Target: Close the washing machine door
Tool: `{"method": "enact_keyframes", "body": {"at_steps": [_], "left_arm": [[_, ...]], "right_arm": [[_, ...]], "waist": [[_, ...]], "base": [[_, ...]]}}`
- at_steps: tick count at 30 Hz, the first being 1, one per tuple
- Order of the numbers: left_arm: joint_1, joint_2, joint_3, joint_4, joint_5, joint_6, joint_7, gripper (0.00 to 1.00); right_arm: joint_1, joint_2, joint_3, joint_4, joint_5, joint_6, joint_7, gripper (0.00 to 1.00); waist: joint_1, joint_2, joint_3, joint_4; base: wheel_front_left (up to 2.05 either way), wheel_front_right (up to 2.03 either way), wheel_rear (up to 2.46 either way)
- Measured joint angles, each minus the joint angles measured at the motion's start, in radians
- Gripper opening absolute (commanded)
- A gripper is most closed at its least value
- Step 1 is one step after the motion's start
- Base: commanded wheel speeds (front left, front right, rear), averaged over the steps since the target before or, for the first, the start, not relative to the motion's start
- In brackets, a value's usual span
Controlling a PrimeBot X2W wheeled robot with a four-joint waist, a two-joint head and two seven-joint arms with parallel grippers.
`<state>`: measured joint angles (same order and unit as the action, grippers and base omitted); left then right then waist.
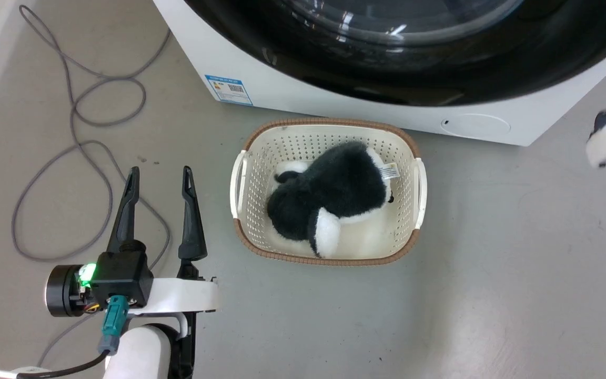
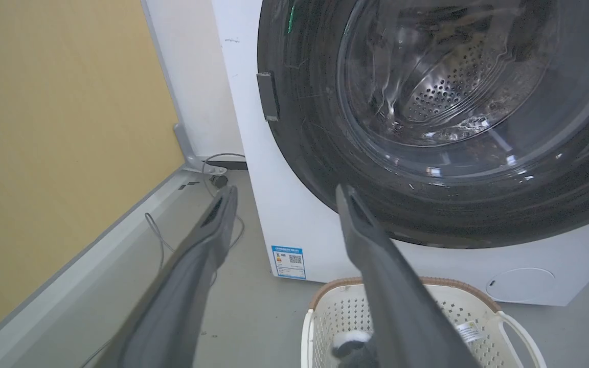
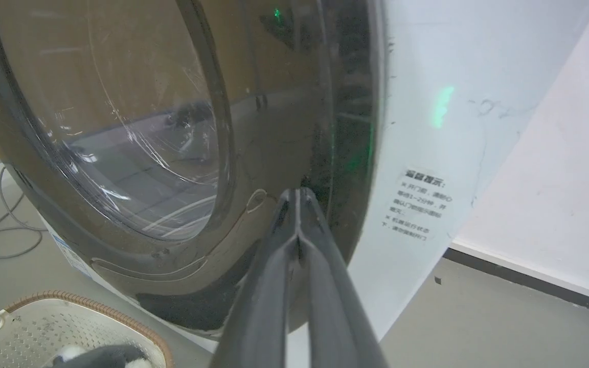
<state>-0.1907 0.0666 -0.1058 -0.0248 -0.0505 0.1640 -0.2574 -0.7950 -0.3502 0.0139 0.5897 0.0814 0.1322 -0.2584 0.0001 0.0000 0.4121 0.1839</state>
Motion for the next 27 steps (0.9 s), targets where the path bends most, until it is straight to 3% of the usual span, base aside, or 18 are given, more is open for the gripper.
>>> {"method": "enact_keyframes", "body": {"at_steps": [10,15,27], "left_arm": [[-0.018,-0.007,-0.001,0.003,0.007,-0.009,0.0,1.0],[-0.018,-0.009,0.004,0.009,0.007,-0.008,0.0,1.0],[0.046,-0.006,0.043,0.035,0.014,-0.01,0.0,1.0]], "right_arm": [[-0.116,0.001,-0.03,0.144,-0.031,0.001,0.0,0.0],[-0.116,0.017,-0.057,0.144,-0.056,0.0,0.0,0.0],[0.158,0.124,-0.099,-0.24,-0.065,-0.001,0.0,0.0]], "waist": [[0.0,0.0,0.011,0.013],[0.0,0.0,-0.006,0.01],[-0.0001,0.0,-0.139,-0.044]], "base": [[0.0,0.0,0.0],[0.0,0.0,0.0],[0.0,0.0,0.0]]}}
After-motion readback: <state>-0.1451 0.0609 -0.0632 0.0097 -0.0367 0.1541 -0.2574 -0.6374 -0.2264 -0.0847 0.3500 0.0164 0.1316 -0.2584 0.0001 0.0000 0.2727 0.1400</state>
